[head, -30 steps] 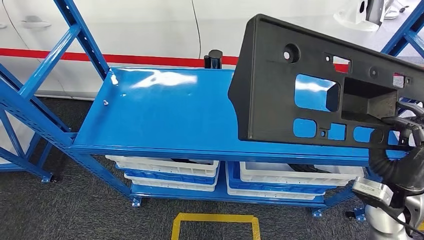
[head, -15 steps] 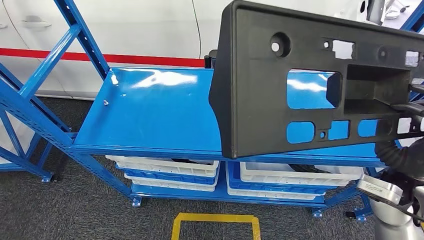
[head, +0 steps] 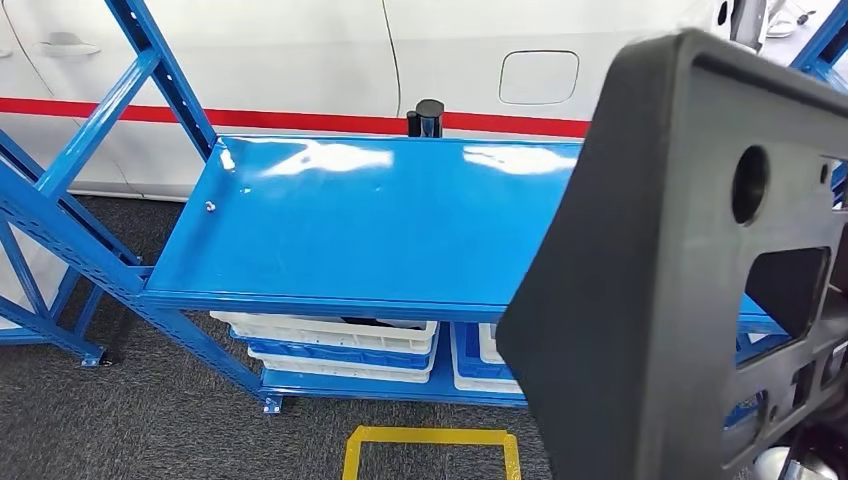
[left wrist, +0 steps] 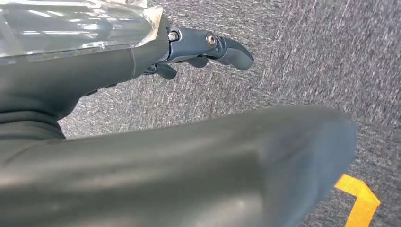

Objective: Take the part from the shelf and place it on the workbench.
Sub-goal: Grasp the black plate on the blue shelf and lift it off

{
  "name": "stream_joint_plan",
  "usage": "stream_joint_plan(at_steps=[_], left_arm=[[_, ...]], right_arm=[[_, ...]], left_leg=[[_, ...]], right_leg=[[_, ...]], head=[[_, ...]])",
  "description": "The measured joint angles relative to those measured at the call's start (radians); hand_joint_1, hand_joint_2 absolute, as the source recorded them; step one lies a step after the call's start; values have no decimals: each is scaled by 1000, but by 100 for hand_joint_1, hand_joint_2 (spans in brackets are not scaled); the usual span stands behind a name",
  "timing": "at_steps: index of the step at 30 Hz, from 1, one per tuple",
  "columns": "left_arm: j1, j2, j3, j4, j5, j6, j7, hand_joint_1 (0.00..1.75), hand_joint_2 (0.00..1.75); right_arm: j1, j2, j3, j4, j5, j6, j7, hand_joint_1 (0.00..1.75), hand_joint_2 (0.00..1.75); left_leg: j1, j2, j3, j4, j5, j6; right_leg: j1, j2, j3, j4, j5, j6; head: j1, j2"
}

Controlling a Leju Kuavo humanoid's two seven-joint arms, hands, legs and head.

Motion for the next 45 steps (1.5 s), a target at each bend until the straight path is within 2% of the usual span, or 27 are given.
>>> stream_joint_plan(at_steps=[24,45], left_arm=[[0,1,14,0,9,-18,12,0,0],[0,6,13,0,8,-14,28,0,0]], right_arm=[[41,57,-15,-26,12,-9,-36,175,175],[21,68,-11,-27,44,-9,-28,175,175]], left_leg=[[0,1,0,0,0,0],[0,1,0,0,0,0]], right_leg=[[0,0,0,0,0,0],[0,0,0,0,0,0]], head=[[0,0],[0,0]])
